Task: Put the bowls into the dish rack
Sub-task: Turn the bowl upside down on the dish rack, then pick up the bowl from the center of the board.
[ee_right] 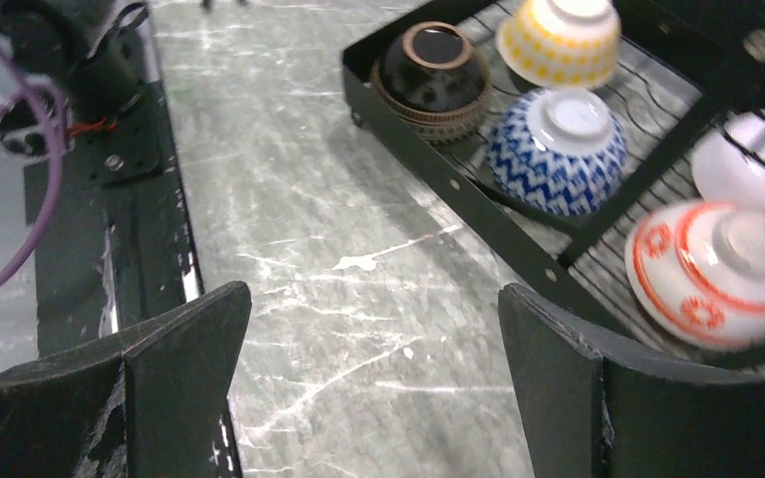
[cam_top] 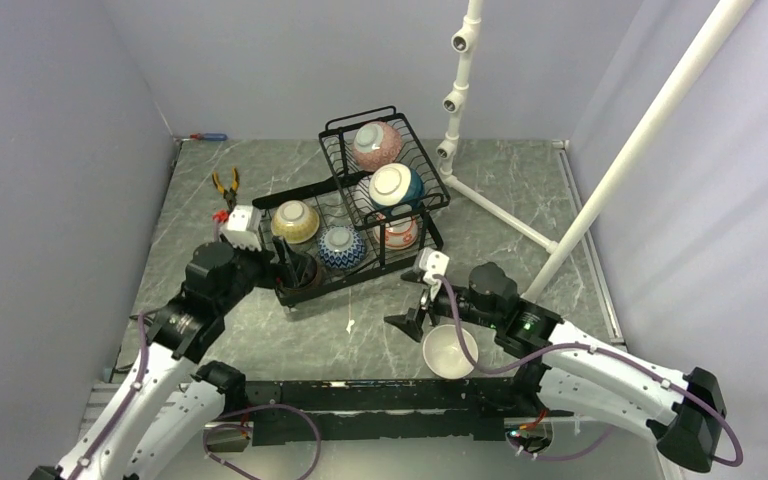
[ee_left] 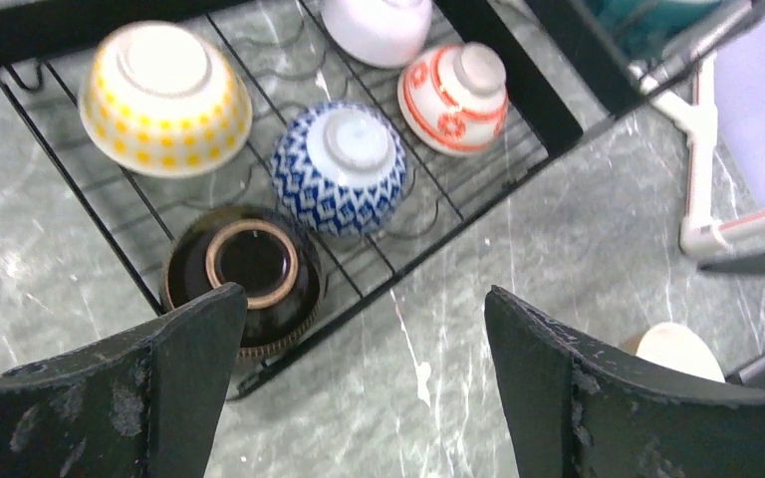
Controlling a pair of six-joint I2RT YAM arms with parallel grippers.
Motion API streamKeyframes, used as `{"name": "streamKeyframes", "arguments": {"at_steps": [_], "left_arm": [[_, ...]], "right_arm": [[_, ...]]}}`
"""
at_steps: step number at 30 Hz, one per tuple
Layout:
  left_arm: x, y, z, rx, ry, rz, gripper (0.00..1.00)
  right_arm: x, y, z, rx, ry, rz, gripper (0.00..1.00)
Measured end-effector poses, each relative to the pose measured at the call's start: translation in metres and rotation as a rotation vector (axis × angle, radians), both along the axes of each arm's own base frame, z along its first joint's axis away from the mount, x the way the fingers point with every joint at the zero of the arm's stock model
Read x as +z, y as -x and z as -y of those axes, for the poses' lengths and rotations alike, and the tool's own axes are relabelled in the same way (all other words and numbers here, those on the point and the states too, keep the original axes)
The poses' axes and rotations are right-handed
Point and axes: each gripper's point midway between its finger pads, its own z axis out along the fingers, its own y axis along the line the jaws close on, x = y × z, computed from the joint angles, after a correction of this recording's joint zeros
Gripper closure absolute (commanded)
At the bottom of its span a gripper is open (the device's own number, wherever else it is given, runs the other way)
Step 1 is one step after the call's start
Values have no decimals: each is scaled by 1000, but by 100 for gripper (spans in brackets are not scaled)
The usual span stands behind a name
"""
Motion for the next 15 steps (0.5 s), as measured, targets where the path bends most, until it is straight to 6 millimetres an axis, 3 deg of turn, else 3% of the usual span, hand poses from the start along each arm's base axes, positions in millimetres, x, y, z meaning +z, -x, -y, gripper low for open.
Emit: {"name": "streamKeyframes", "arguments": {"at_steps": [5, 15], "left_arm": [[-26, 23, 7, -84, 34, -2, 6], [-13, 30, 65, -438, 87, 74, 6]], "right_arm": [[-3, -16, 19, -197, -41, -75, 0], [-31, -37, 42, -432, -4, -224, 0]]}}
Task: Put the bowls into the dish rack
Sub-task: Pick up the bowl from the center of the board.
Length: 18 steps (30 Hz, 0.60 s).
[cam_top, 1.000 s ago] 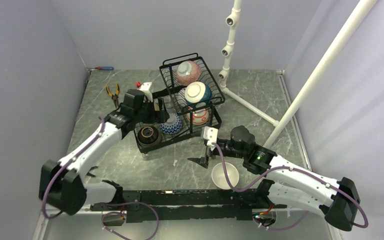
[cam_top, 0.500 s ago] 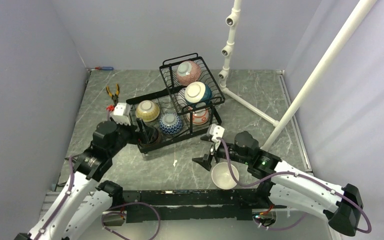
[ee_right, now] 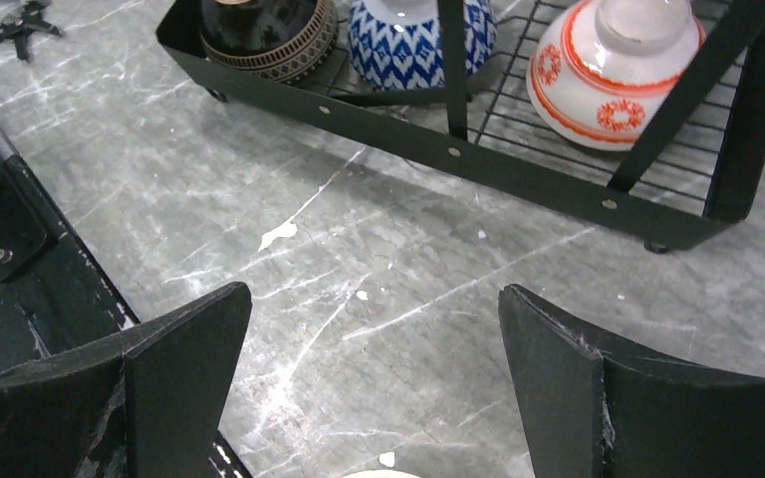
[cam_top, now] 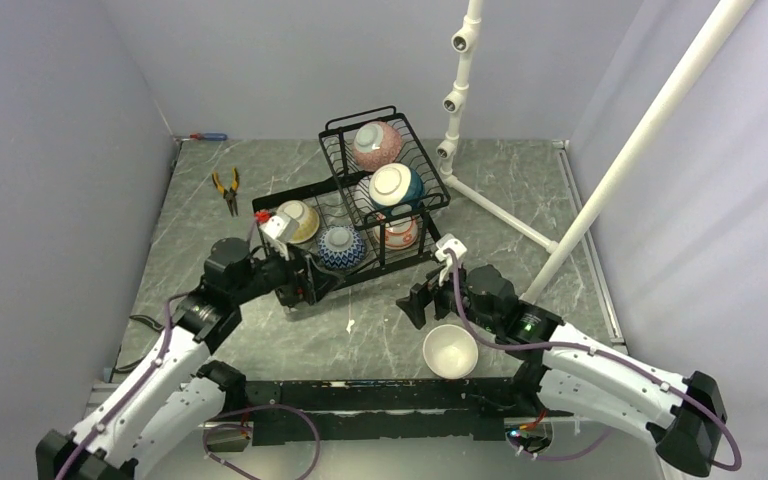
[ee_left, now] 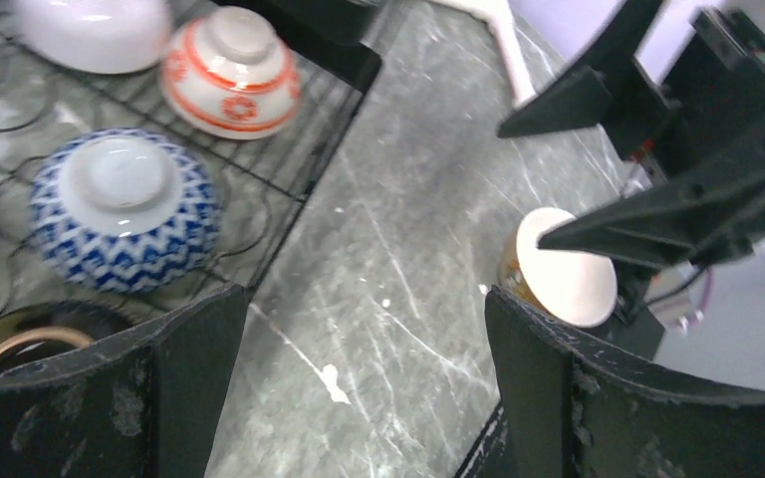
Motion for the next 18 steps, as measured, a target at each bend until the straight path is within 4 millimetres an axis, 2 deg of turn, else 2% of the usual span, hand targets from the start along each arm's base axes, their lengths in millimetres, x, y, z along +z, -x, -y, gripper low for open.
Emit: {"name": "streamKeyframes", "arguments": {"at_steps": [3, 6, 9, 13, 18], "left_arm": [[-5, 8, 23, -132, -23, 32, 6], [-7, 33, 52, -303, -60, 112, 6], [-11, 60, 77, -482, -100, 216, 6], [-38, 88, 102, -667, -194, 299, 6], [-71, 119, 128, -873, -361, 464, 6]], "right_arm": [[-5, -3, 6, -36, -5, -44, 0], [-4, -12, 14, -76, -53, -86, 0], [-5, -27, 31, -140, -117, -140, 0], [-12, -34, 44, -179, -165, -211, 0], [-19, -34, 44, -162, -203, -300, 0]]}}
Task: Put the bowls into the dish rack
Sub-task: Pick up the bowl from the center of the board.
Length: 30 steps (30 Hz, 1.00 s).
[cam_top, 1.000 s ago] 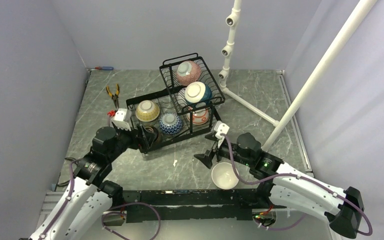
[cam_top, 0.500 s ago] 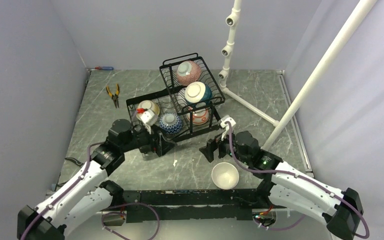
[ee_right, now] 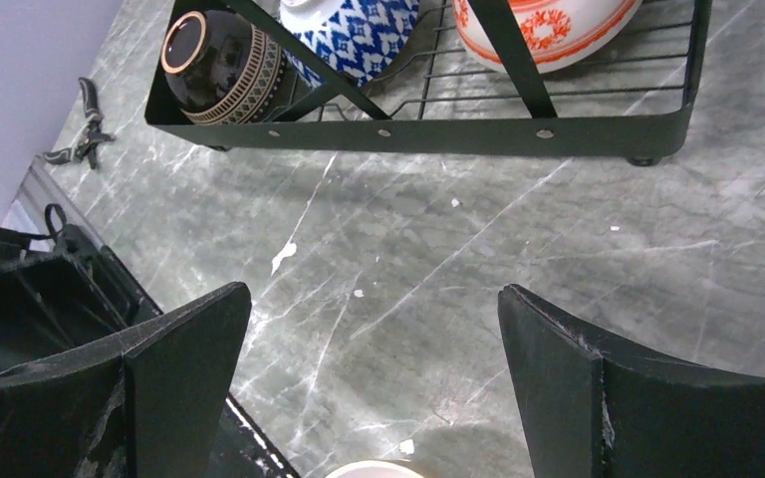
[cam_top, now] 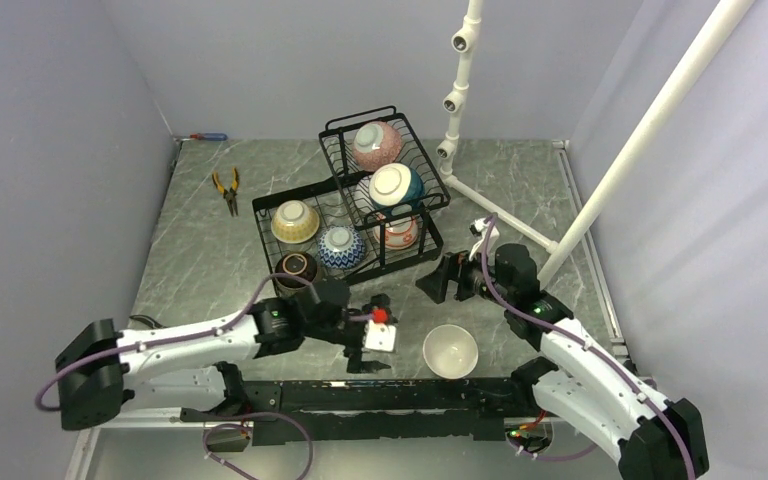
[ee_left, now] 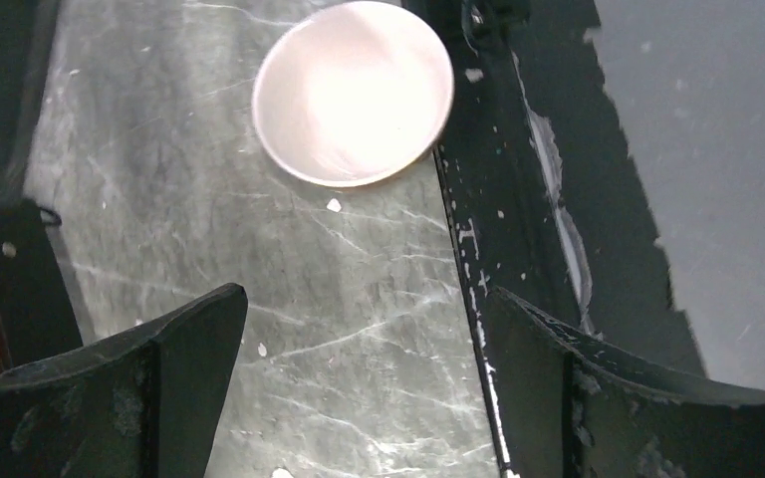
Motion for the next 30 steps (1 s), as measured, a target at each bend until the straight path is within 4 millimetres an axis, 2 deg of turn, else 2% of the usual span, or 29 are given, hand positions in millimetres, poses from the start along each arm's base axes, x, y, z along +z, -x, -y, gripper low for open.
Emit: {"name": "streamKeyframes", "arguments": {"at_steps": [5, 8, 13, 15, 18, 21, 25, 28, 29, 30], "left_arm": [[-14, 8, 26, -129, -111, 219, 6], [-28, 15, 42, -209, -183, 317, 6], [-40, 18, 64, -290, -283, 444, 10], [-41, 19, 74, -317, -312, 487, 17], [-45, 20, 91, -355, -356, 535, 22], [-57, 20, 102, -388, -407, 558, 31], [-89, 20, 101, -436, -503, 556, 41], [-115, 20, 96, -470, -578, 539, 57], [-121, 20, 95, -484, -599, 537, 60], [-118, 20, 100, -483, -590, 541, 63]], "right_arm": [[-9, 0, -1, 2, -24, -75, 0], [-10, 1, -1, 3, -36, -93, 0], [-10, 0, 1, -10, -43, -102, 0], [-10, -1, 3, -18, -42, -102, 0], [-10, -2, 4, -25, -43, -105, 0], [-10, -3, 5, -29, -42, -107, 0], [-12, -4, 7, -40, -36, -112, 0], [-13, -5, 9, -54, -31, -112, 0], [-13, -6, 10, -57, -30, -112, 0], [-14, -6, 11, -59, -27, -112, 0]]}}
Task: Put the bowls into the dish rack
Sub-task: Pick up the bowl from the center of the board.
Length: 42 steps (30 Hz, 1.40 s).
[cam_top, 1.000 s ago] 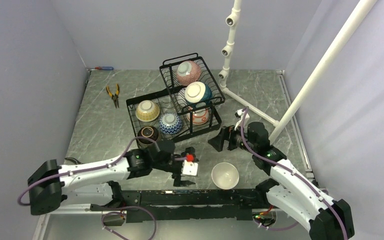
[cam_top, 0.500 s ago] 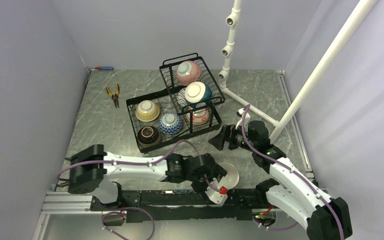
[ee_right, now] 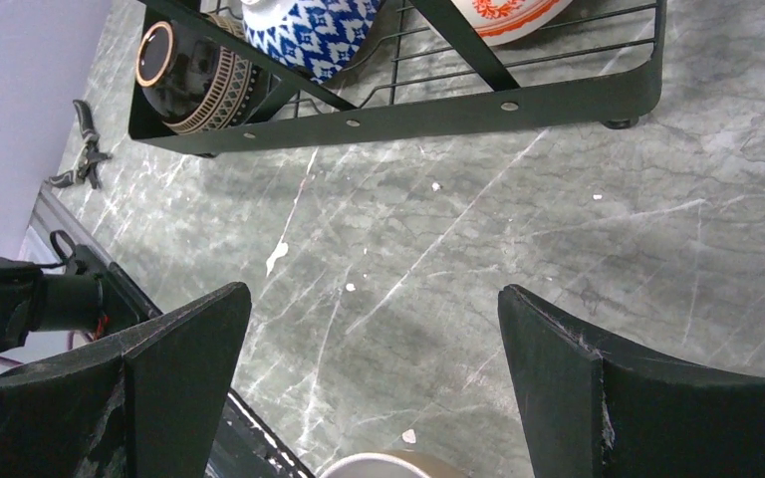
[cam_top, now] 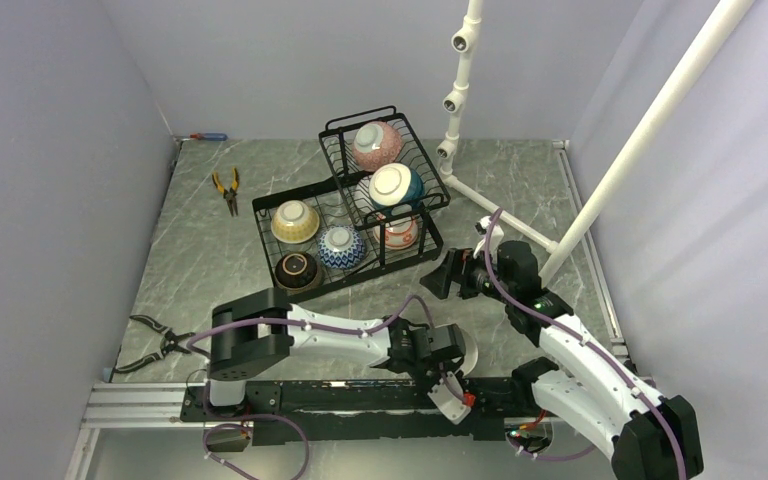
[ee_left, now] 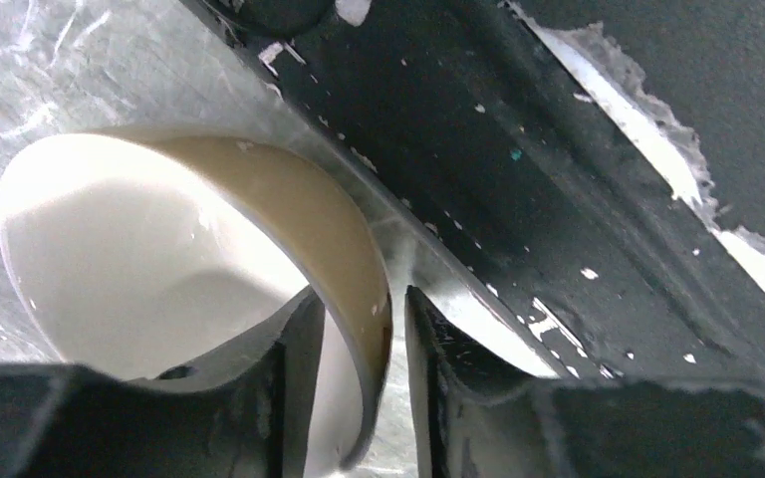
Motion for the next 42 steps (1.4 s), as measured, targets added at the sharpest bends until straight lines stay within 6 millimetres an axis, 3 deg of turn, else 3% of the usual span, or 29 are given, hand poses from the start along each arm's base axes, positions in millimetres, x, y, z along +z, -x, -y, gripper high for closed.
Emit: {"name": "streamKeyframes", "arguments": {"at_steps": [2, 6, 7, 15, 21, 30, 36, 42], "left_arm": [[0, 0, 5, -1, 3, 0, 69], [-4, -1, 5, -5, -5, 6, 96], [-3, -1, 6, 1, -3, 10, 97], [-4, -2, -4, 20, -19, 16, 98], [2, 0, -41, 99, -10, -94, 97], [56, -8, -79, 219, 209, -352, 97], [88, -12, -104, 242, 323, -508, 97], [106, -16, -118, 253, 373, -660, 97]], "right_arm": [[0, 0, 1, -1, 5, -2, 0], [2, -1, 2, -2, 13, 9, 0], [3, -2, 2, -1, 15, 13, 0], [14, -3, 5, 14, 33, 94, 0], [31, -1, 5, 82, 70, 221, 0], [76, 17, -2, 250, 78, 598, 0], [70, 36, -8, 388, 117, 775, 0], [72, 49, -17, 520, 124, 876, 0]]}}
